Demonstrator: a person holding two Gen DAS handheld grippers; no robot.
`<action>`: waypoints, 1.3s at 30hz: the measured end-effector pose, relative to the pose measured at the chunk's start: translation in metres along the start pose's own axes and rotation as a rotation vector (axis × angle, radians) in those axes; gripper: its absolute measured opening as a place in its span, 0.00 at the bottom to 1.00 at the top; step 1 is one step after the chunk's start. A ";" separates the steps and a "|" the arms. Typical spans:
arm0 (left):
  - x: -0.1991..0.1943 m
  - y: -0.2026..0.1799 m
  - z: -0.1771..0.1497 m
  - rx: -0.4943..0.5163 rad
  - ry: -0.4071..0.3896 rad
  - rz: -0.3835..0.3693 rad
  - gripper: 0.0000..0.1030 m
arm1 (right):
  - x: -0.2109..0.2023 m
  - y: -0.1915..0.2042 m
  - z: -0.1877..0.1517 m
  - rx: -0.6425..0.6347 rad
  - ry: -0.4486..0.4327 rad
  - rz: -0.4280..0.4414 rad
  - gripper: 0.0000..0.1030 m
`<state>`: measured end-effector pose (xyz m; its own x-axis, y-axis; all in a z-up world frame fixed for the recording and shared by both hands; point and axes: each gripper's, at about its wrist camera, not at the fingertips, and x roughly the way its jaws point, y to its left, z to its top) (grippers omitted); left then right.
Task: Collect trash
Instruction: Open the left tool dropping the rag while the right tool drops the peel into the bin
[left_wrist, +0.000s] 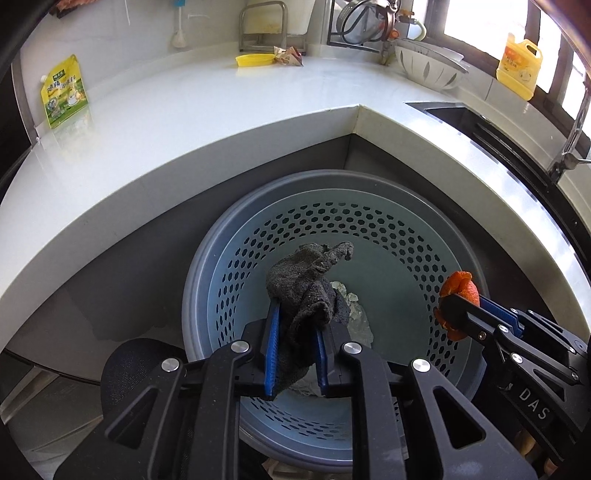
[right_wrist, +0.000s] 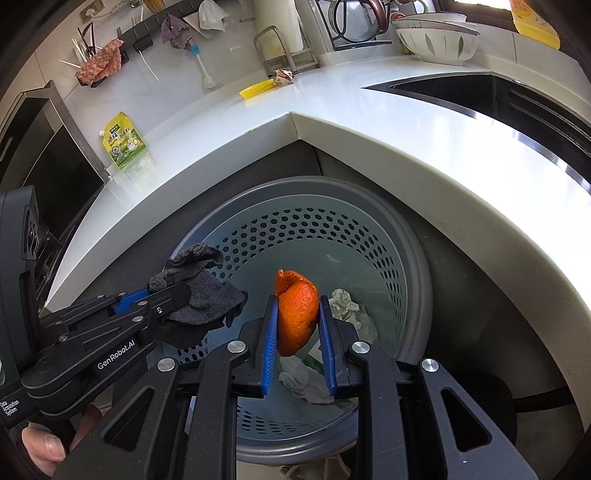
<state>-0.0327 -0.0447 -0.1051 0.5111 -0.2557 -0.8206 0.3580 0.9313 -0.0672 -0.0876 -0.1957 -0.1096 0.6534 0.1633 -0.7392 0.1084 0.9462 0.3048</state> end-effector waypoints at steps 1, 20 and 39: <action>0.000 0.000 0.000 -0.001 0.002 0.000 0.18 | 0.000 0.000 0.000 0.000 -0.001 0.000 0.21; -0.003 0.011 -0.003 -0.037 -0.006 0.015 0.54 | -0.008 -0.005 -0.002 0.017 -0.022 -0.004 0.42; -0.012 0.016 -0.003 -0.049 -0.018 0.036 0.68 | -0.018 -0.001 0.001 0.009 -0.048 -0.013 0.56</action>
<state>-0.0348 -0.0257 -0.0982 0.5371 -0.2259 -0.8127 0.3008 0.9514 -0.0657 -0.0989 -0.2002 -0.0960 0.6870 0.1372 -0.7135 0.1237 0.9456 0.3010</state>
